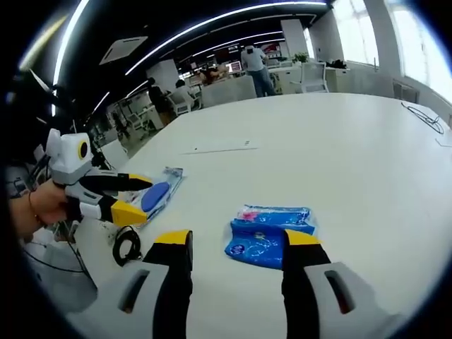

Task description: Arrange the tabletop items into an orderly group along one side of the table until the central work area is clear of visible clutter.

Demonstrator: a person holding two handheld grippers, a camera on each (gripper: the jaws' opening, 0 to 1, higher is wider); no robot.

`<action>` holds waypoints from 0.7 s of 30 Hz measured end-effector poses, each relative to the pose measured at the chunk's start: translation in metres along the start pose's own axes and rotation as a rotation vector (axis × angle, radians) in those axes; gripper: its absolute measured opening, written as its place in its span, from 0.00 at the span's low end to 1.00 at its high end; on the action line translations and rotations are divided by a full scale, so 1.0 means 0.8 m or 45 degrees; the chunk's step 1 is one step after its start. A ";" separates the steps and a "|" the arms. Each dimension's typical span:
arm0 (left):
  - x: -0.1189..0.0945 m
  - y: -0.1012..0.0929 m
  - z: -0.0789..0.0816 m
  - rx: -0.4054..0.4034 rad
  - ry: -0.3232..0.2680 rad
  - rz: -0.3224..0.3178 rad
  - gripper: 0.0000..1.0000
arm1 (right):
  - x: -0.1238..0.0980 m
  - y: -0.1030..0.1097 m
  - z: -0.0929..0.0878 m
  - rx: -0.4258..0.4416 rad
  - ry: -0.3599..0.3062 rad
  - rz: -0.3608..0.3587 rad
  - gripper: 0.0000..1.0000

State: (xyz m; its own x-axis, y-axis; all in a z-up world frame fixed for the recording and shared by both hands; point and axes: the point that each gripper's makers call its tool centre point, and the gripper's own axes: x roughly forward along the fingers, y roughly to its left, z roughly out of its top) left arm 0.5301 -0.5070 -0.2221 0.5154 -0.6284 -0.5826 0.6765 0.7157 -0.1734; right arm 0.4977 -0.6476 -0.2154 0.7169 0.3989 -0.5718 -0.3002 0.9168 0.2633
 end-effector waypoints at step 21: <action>-0.113 0.061 -0.028 -0.080 -0.068 0.183 0.64 | 0.020 0.100 0.003 -0.091 0.007 0.179 0.49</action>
State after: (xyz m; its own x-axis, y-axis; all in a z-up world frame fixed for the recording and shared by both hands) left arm 0.5047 -0.4089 -0.1958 0.6330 -0.5322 -0.5622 0.5603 0.8161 -0.1415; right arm 0.4871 -0.5680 -0.2016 0.6612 0.5234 -0.5374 -0.4415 0.8507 0.2852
